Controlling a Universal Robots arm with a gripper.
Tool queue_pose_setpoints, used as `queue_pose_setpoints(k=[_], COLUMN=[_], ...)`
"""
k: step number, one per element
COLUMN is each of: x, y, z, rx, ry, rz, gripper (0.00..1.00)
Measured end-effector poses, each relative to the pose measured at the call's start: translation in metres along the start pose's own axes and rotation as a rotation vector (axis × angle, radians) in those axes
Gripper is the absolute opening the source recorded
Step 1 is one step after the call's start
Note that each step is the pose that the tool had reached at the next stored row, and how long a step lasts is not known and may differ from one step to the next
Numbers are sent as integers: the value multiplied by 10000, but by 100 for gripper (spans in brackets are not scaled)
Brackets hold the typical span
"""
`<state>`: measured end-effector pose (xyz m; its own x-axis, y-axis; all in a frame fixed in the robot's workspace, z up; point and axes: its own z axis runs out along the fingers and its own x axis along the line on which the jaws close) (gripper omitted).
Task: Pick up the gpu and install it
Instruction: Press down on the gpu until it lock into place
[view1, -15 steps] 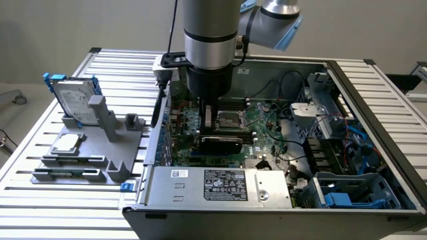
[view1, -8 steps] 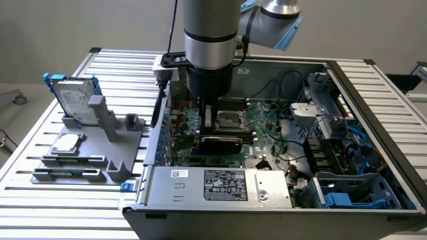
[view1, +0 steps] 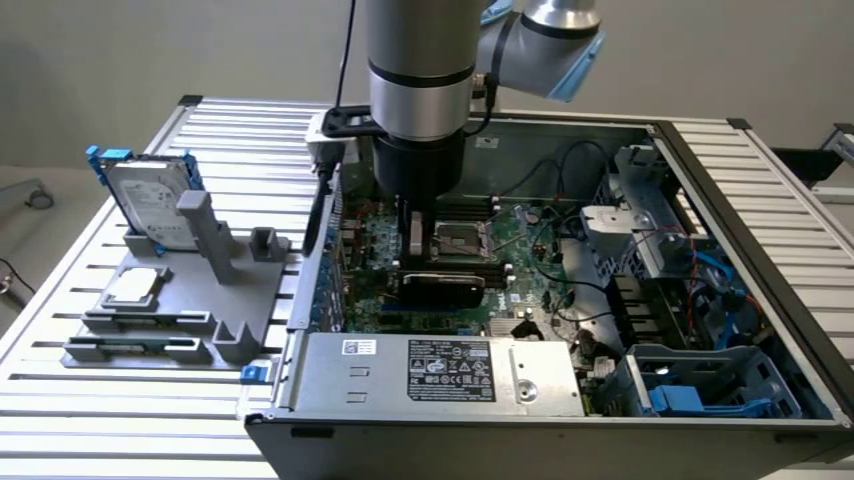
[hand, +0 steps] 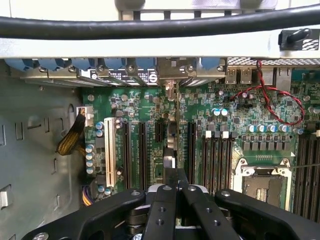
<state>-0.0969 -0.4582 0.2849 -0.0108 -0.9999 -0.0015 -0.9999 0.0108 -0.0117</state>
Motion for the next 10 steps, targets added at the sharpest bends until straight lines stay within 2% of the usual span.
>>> queue_pose_setpoints(k=[6, 10], x=[-33, -39], y=[6, 30], z=[60, 74], rx=[-1, -1], ry=[-98, -105], rz=[2, 2], gripper=[11, 11])
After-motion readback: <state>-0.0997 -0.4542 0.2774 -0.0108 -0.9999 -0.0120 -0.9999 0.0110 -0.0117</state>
